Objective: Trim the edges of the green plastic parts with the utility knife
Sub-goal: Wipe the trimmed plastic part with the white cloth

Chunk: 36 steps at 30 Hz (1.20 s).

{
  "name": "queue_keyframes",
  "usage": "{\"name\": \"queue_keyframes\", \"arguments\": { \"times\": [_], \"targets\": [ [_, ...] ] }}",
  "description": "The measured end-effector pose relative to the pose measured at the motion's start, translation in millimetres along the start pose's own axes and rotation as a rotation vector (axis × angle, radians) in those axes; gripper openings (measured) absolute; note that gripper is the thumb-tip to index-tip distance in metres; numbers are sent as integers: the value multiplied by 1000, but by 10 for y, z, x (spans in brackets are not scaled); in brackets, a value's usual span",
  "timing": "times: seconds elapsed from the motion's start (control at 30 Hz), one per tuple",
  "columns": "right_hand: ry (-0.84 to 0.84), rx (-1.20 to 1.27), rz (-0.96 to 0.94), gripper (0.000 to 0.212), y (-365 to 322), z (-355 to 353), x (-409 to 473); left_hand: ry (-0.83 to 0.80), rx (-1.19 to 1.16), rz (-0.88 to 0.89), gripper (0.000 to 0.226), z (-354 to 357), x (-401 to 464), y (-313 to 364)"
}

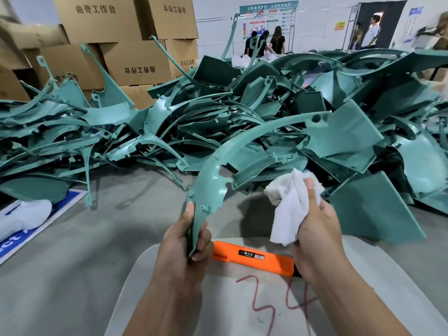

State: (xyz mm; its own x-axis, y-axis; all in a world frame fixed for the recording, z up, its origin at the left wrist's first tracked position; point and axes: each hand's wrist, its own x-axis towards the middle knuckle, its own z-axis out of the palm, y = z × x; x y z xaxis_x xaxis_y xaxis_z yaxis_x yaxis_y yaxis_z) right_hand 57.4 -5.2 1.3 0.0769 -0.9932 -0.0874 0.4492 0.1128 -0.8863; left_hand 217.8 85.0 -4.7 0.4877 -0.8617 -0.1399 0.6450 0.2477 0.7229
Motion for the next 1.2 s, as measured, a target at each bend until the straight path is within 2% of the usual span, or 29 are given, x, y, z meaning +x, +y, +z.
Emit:
{"name": "queue_keyframes", "arguments": {
  "times": [0.07,0.17,0.23,0.33,0.4,0.47,0.63,0.73,0.77,0.87,0.93,1.0,1.07,1.2],
  "targets": [
    [-111,45,195,33,6,56,-64,-25,58,11,16,38,-23,-30],
    [-491,106,297,14,9,83,-172,-54,229,-29,23,77,-76,-107],
    [-575,133,325,20,-50,79,-215,-74,276,-54,34,82,-86,-139],
    [-499,43,234,22,-128,41,-178,-48,351,12,51,79,-65,-106],
    [-494,-14,180,30,-140,18,-148,-34,389,52,55,59,-56,-95],
    [-484,-28,150,38,-115,61,-164,-56,361,69,50,33,-60,-115],
    [-513,109,235,15,-42,96,-293,-82,174,58,38,100,-111,-197],
    [-490,229,313,39,22,121,-334,-4,-48,90,23,69,-43,-116],
    [-463,269,320,43,37,161,-344,35,-49,124,19,51,-11,-86],
    [-455,358,334,37,24,276,-358,117,115,213,18,46,0,-109],
    [-477,236,189,29,65,247,-336,139,188,254,21,76,0,-156],
    [-438,114,62,21,73,205,-313,153,249,311,15,83,6,-185],
    [-364,42,4,22,94,177,-283,180,305,332,10,89,9,-212],
    [-292,-77,-95,34,129,184,-297,223,305,339,13,115,-18,-286]
  ]
}}
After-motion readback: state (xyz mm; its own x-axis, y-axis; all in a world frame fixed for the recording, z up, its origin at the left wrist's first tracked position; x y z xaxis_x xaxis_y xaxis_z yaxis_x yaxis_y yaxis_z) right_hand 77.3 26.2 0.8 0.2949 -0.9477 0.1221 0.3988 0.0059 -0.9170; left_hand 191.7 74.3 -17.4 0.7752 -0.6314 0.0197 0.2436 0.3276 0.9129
